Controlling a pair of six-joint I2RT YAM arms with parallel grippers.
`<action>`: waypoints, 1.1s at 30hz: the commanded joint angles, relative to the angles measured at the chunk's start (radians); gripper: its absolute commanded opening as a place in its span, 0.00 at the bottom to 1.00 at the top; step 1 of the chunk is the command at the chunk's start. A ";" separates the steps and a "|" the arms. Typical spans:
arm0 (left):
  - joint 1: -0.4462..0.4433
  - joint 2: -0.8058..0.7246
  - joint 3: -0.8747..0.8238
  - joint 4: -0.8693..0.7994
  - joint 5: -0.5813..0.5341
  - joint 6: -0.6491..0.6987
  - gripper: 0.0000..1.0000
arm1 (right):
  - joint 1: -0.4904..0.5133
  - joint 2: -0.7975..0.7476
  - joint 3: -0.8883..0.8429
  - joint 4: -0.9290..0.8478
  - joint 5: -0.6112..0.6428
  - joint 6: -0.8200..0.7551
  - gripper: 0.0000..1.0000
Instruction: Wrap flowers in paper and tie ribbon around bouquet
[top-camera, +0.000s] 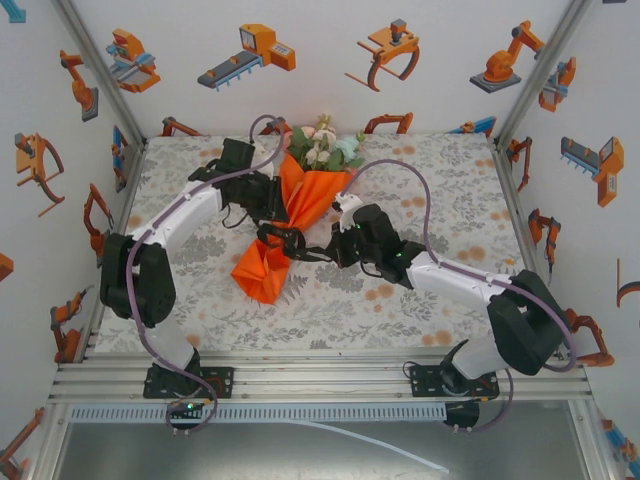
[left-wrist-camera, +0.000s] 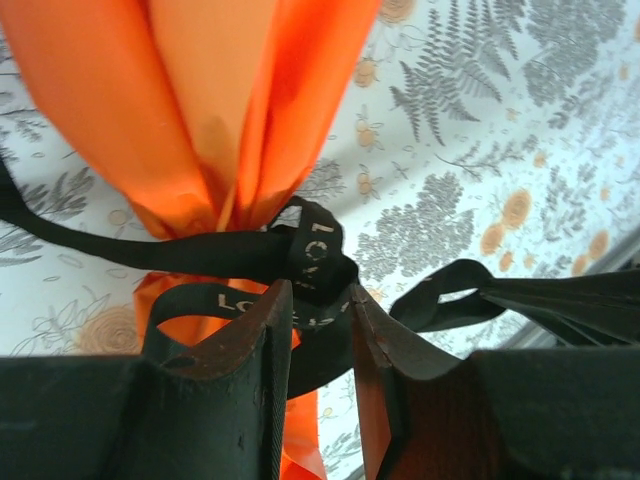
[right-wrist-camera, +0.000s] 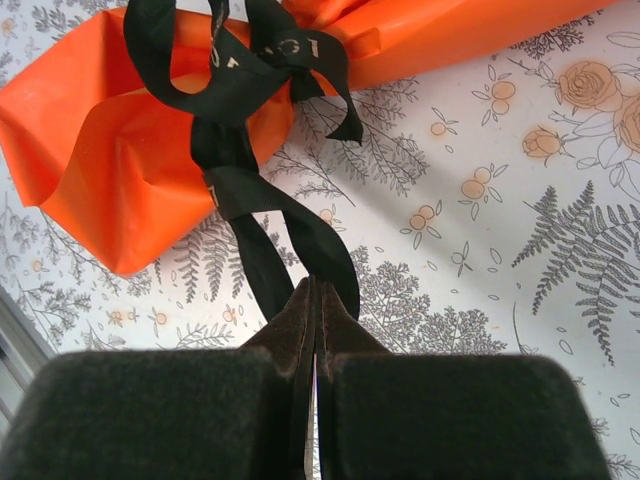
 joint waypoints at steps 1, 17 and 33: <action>0.021 -0.088 -0.036 0.040 -0.075 -0.049 0.35 | 0.007 -0.020 0.006 -0.016 0.037 -0.020 0.00; 0.146 0.022 -0.125 0.053 0.102 -0.200 0.51 | 0.007 0.018 0.032 0.004 0.004 -0.013 0.00; 0.151 -0.084 -0.082 0.096 0.106 -0.277 0.11 | 0.081 0.040 0.112 0.072 0.105 0.003 0.00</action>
